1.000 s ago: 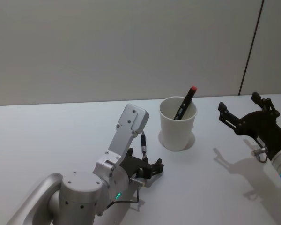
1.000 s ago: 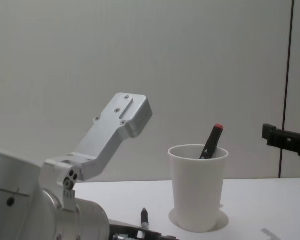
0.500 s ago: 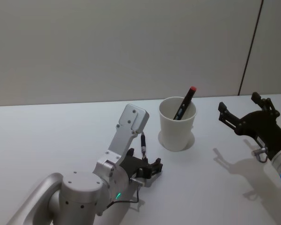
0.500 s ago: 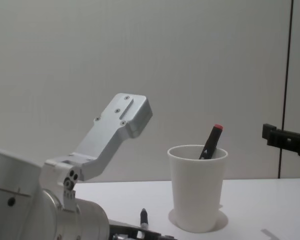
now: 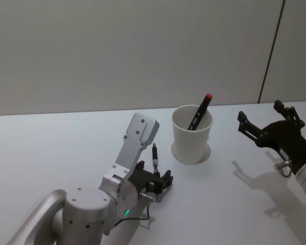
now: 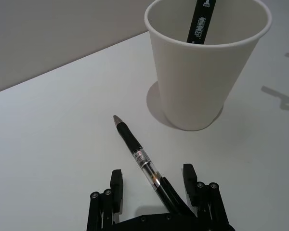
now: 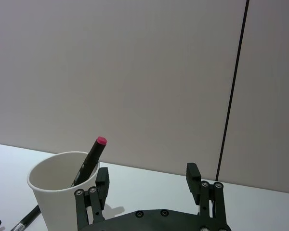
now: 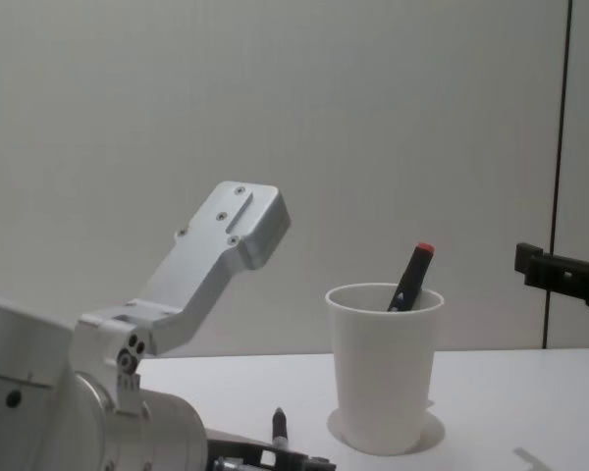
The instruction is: Place the pen into the pen holder.
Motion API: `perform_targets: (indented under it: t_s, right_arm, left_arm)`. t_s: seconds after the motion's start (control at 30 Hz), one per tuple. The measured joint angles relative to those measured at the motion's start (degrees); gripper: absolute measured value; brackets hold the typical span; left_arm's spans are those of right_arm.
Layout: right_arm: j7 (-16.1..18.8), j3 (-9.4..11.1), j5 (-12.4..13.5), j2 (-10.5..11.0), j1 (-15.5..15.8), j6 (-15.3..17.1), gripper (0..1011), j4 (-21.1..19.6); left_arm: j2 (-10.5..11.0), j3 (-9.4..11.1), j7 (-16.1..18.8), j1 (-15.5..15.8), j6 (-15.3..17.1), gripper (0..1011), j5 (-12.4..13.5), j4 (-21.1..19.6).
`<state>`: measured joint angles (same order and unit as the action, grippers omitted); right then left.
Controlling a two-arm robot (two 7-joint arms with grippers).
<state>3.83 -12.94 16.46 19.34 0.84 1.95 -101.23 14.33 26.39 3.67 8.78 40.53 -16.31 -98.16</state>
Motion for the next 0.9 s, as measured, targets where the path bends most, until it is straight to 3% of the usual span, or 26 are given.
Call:
perform_targets:
  t_s: [0.9]
  right_arm:
    - [0.0, 0.0, 0.0, 0.0, 0.0, 0.0, 1001, 0.0]
  left_arm:
    - [0.0, -0.3, 0.5, -0.2, -0.5, 595, -0.1, -0.2]
